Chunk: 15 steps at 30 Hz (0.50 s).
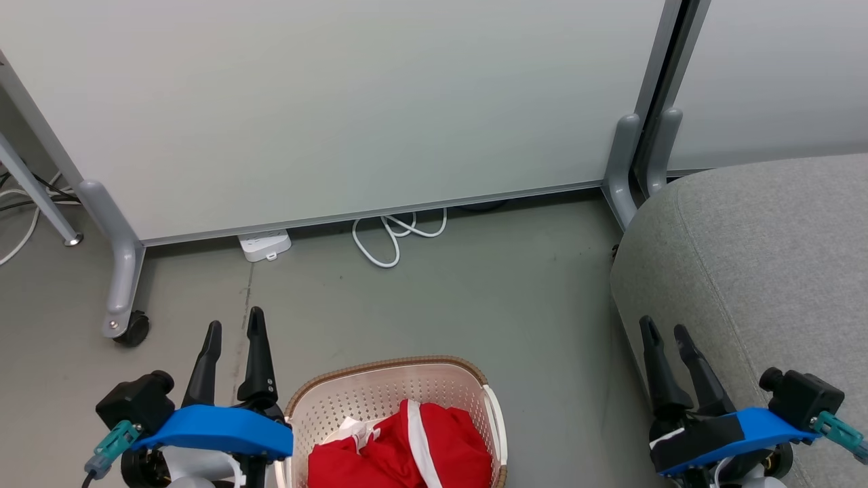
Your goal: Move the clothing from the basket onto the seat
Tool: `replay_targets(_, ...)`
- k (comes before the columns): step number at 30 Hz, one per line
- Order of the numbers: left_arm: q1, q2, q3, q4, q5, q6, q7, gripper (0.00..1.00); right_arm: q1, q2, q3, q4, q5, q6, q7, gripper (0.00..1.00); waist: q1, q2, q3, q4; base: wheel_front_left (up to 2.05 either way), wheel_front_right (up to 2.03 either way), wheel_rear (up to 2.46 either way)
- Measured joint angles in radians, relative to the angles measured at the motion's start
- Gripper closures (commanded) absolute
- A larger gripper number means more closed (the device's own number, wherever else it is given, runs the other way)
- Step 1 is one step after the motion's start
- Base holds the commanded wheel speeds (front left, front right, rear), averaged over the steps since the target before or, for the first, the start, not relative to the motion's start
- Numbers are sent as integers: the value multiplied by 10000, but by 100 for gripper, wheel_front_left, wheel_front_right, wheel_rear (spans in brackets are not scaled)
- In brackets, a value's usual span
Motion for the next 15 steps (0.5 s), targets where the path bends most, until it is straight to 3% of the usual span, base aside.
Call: replay_targets(15,-12,21,-291,96,1651,-46,-364,0,-42,-8,165,109,-1593,2,-362,0,0,0,39,27,0,0,0)
